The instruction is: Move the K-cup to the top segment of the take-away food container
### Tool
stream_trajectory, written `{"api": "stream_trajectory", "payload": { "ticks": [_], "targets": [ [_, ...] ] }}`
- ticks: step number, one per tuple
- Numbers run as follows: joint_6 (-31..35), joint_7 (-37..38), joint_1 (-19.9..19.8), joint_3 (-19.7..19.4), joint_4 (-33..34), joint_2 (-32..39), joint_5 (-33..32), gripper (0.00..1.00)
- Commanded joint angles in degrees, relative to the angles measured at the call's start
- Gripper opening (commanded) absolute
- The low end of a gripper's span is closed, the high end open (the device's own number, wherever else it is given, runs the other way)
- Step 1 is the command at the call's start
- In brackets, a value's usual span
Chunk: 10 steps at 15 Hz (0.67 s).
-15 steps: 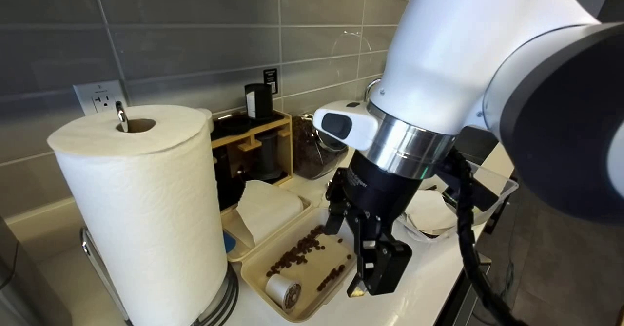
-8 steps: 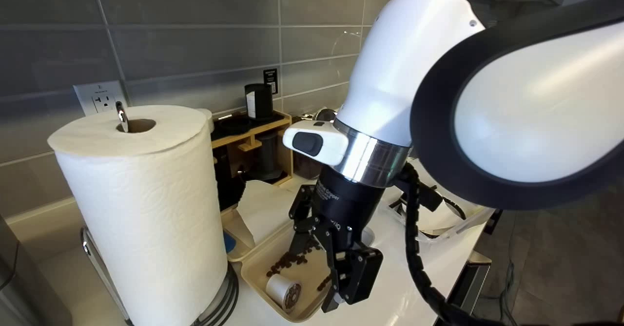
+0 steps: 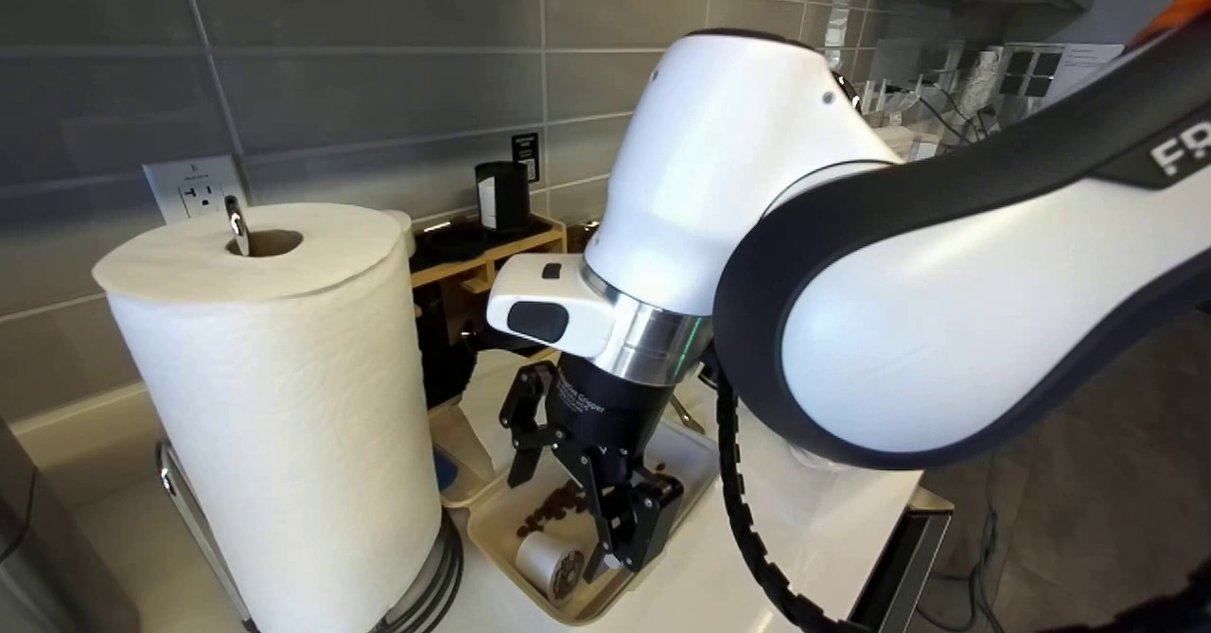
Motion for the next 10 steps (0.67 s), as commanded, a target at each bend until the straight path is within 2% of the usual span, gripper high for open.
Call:
{"api": "stream_trajectory", "payload": {
  "ticks": [1, 2, 3, 10],
  "targets": [
    [0.58, -0.60, -2.35, 1.25, 1.83, 1.71, -4.97, 1.00],
    [-0.99, 0.89, -2.58, 0.96, 2.10, 1.63, -6.79, 1.00],
    [0.31, 0.32, -2.91, 1.90, 1.17, 1.01, -4.26, 1.00],
    [-0.64, -0.05, -3.49, 1.86, 1.31, 1.62, -6.32, 1.00]
  ]
}}
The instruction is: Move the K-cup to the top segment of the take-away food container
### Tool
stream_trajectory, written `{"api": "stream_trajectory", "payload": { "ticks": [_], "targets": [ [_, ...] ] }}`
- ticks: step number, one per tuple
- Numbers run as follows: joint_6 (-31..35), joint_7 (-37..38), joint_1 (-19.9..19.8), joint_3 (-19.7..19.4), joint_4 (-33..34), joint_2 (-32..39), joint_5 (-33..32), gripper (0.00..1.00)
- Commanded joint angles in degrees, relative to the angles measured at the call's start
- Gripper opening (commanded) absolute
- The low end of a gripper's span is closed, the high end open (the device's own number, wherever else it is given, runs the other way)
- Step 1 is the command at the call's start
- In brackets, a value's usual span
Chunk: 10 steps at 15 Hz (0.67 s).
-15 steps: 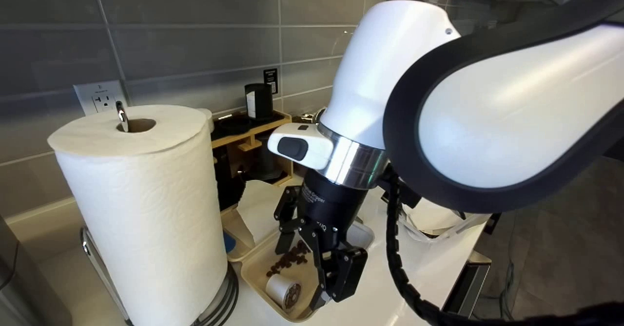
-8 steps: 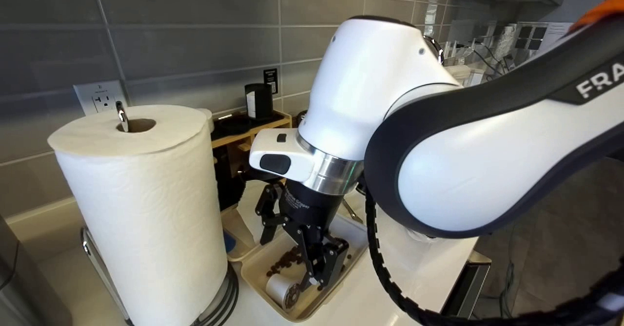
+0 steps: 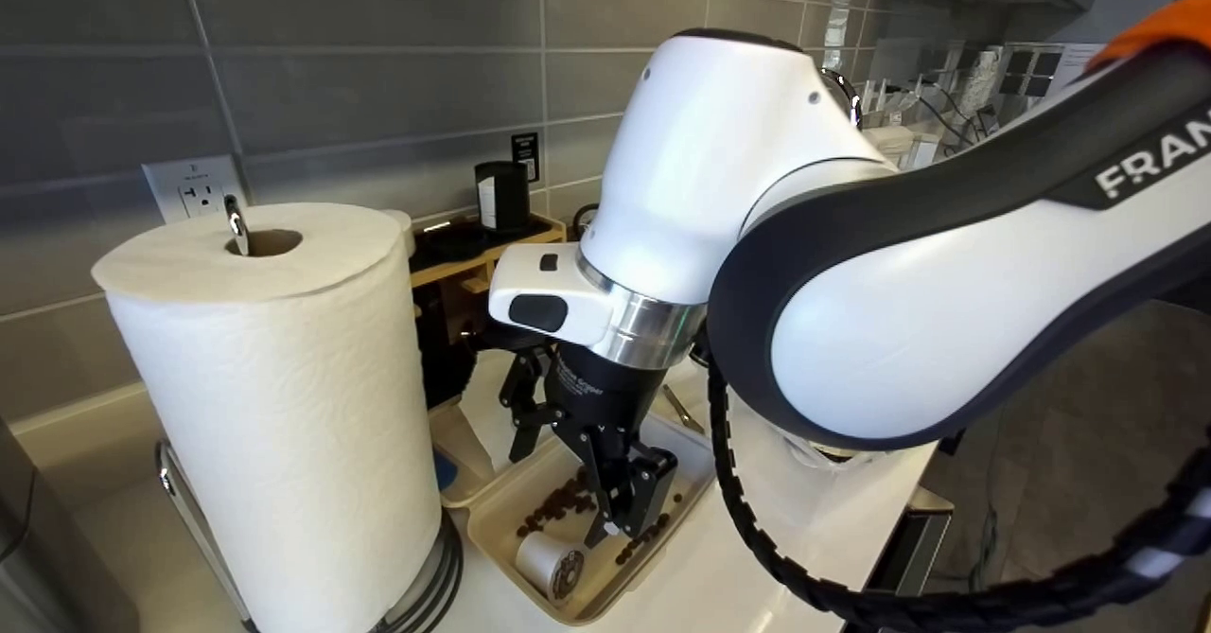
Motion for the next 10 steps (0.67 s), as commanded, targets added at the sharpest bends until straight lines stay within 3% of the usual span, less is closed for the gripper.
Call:
{"api": "stream_trajectory", "payload": {
  "ticks": [1, 7, 9, 10],
  "targets": [
    [-1.29, 0.45, -1.47, 1.64, 0.09, 0.69, -0.46, 1.00],
    [-1.88, 1.26, -1.96, 1.58, 0.50, 1.65, -2.11, 0.98],
    [-2.08, 0.91, -2.13, 1.78, 0.52, 2.30, -1.75, 0.88],
    [-1.95, 0.84, -2.13, 1.84, 0.46, 2.63, -1.85, 0.74]
  ]
}}
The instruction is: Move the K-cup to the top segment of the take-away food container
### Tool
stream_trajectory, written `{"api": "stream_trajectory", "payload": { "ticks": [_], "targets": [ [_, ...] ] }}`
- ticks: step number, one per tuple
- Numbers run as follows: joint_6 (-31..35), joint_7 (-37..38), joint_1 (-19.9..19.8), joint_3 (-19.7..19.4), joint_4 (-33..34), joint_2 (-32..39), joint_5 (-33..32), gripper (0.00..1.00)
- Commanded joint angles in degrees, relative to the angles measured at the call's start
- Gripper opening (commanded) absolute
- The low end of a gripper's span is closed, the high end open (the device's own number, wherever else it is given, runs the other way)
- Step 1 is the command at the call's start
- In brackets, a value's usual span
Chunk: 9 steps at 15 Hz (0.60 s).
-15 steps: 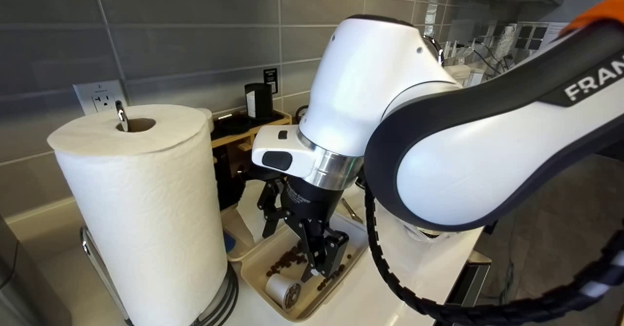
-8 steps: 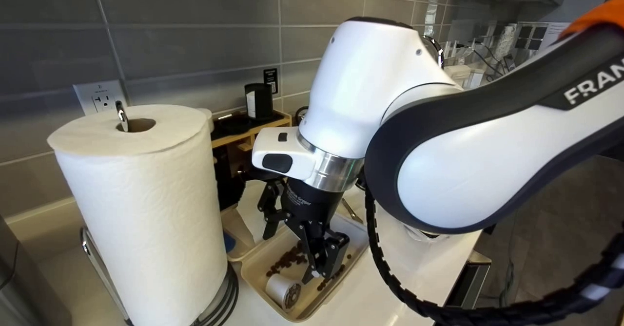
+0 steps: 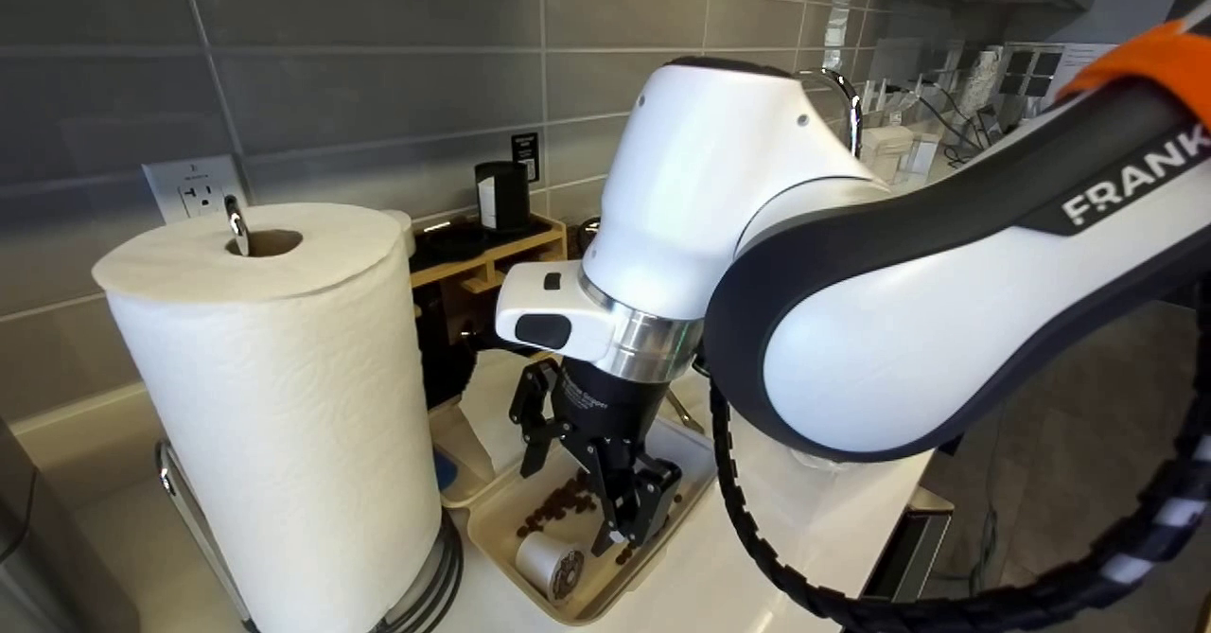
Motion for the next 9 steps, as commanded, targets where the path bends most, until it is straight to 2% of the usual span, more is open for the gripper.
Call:
{"api": "stream_trajectory", "payload": {
  "ticks": [1, 2, 6, 7, 8, 9],
  "targets": [
    [-1.63, 0.79, -0.90, 1.13, 0.76, 1.79, -1.46, 0.62],
    [-1.75, 0.81, -0.92, 1.23, 0.76, 2.11, -1.41, 0.53],
    [-2.22, 0.66, -1.04, 1.56, 0.85, 3.07, -1.67, 0.57],
    [-2.42, 0.65, -1.06, 1.59, 0.88, 3.21, -1.84, 0.53],
    [-2.57, 0.65, -1.10, 1.69, 0.91, 3.32, -1.85, 0.44],
    [-2.90, 0.64, -1.11, 1.73, 0.92, 3.36, -2.01, 0.41]
  ]
}}
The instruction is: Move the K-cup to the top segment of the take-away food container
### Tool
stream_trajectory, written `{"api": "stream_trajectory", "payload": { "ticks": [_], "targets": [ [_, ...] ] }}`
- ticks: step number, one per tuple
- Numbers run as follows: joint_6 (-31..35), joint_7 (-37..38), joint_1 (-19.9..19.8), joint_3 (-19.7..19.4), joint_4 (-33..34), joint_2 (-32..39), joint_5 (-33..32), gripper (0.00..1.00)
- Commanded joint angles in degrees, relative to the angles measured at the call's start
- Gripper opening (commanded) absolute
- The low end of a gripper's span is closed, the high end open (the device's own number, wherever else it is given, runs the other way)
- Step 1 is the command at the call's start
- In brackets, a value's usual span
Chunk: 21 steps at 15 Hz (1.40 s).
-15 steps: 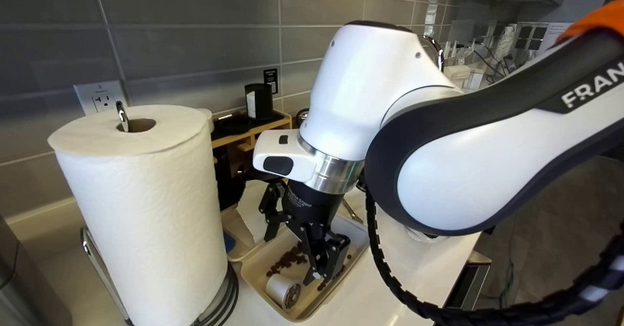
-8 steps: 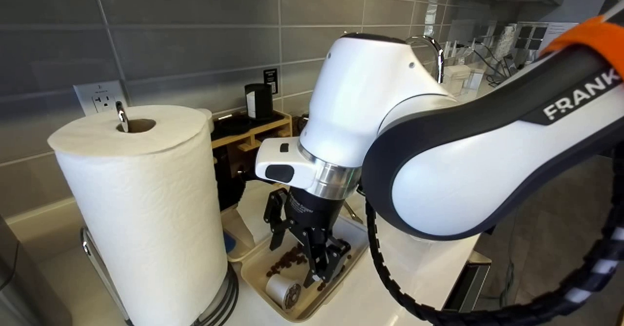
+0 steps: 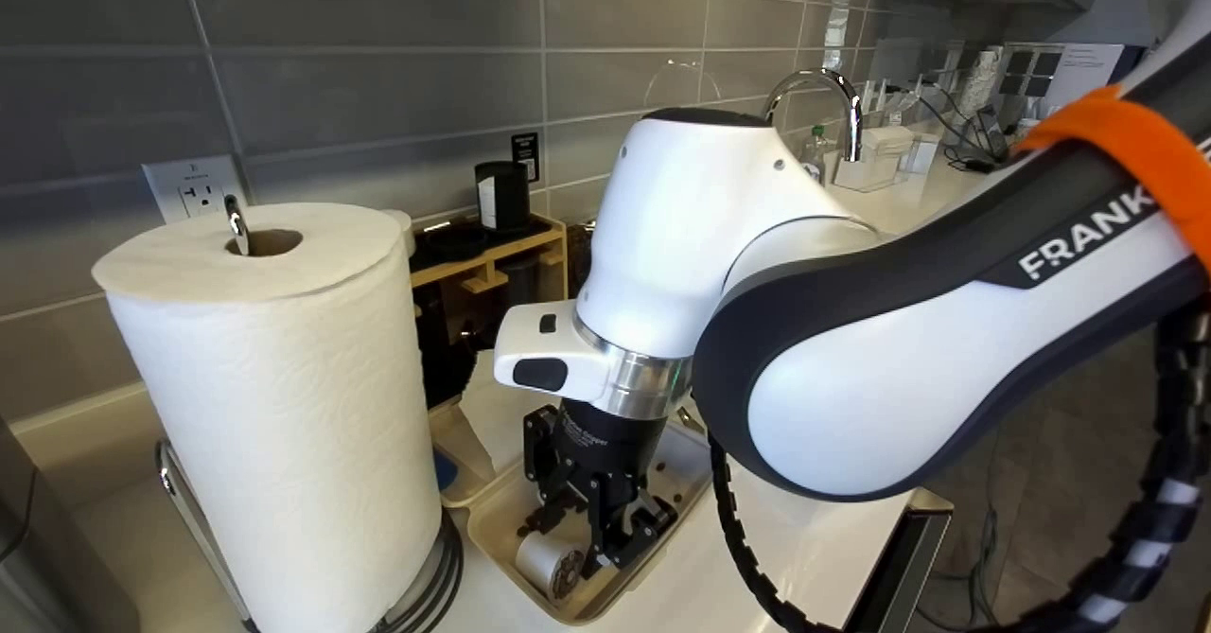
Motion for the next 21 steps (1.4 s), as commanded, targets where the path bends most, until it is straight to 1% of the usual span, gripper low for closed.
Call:
{"api": "stream_trajectory", "payload": {
  "ticks": [1, 2, 3, 5, 14, 21],
  "targets": [
    [-2.71, 0.50, -1.02, 1.17, 0.92, 0.77, -1.66, 0.22],
    [-2.89, 0.48, -1.04, 1.25, 0.89, 0.77, -1.64, 0.16],
    [-3.05, 0.41, -1.05, 1.29, 0.87, 0.74, -1.70, 0.16],
    [-3.45, 0.26, -1.07, 1.36, 0.89, 0.77, -1.81, 0.01],
    [-4.42, -0.70, -1.27, 1.64, 1.11, 1.01, -1.83, 0.00],
    [-3.45, -0.64, -2.25, 2.87, 3.64, -1.33, 2.06, 0.00]
  ]
}}
